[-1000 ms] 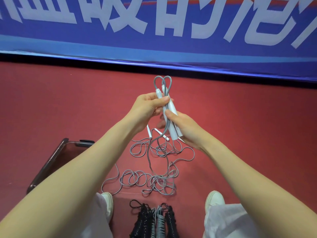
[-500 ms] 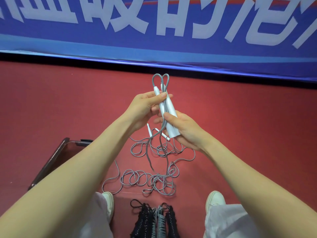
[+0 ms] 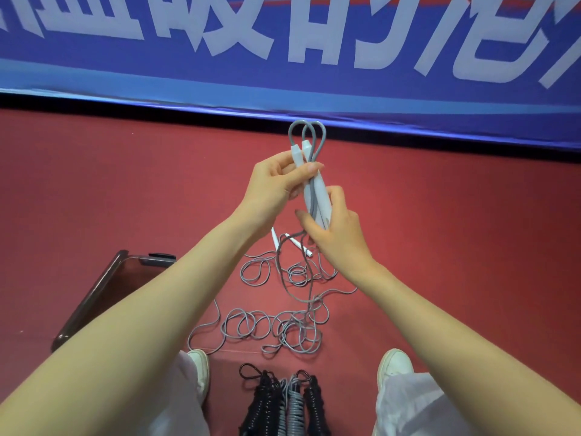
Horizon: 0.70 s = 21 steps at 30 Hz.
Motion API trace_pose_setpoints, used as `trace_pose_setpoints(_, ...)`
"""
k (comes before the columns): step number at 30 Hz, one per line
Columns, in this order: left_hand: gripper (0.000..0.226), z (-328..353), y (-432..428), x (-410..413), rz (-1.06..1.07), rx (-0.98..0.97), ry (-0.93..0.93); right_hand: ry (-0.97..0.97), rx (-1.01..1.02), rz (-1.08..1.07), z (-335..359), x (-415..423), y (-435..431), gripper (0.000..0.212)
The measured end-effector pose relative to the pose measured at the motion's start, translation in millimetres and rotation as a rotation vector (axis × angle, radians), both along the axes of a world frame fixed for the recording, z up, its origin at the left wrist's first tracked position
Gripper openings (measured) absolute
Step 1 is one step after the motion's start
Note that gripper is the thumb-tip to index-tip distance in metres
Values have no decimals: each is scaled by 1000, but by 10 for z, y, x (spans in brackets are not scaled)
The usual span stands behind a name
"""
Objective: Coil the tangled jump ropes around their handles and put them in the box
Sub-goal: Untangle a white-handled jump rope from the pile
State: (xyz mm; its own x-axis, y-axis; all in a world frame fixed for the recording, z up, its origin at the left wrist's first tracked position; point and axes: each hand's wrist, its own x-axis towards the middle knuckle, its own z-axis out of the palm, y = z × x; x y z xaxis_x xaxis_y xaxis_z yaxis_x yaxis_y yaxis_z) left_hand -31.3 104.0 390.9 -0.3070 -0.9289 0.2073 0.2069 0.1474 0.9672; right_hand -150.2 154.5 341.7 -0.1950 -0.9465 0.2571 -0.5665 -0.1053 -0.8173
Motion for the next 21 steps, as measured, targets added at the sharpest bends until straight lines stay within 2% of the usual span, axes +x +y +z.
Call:
trace_pose_setpoints(2,21,-2,-15,14,25,6,6,110,-22,28,29,-15,8,28)
trace_pose_setpoints(6,20,-43,-44,48,15,70,-2,-84,87,260,127,-93,52,13)
trace_pose_setpoints(10,25,-35,-29,51,-17,120,-7,-107,125,353,136,-139,68,8)
trace_pose_setpoints(12,25,-23,-26,53,-30,145,7,-197,163,364,142,-128,60,6)
trace_pose_setpoints(17,25,-23,-95,73,-34,235,46,-584,313,444,214,-99,46,8)
trace_pose_setpoints(21,19,-98,-167,92,-39,241,16,-619,434,456,227,-116,27,4)
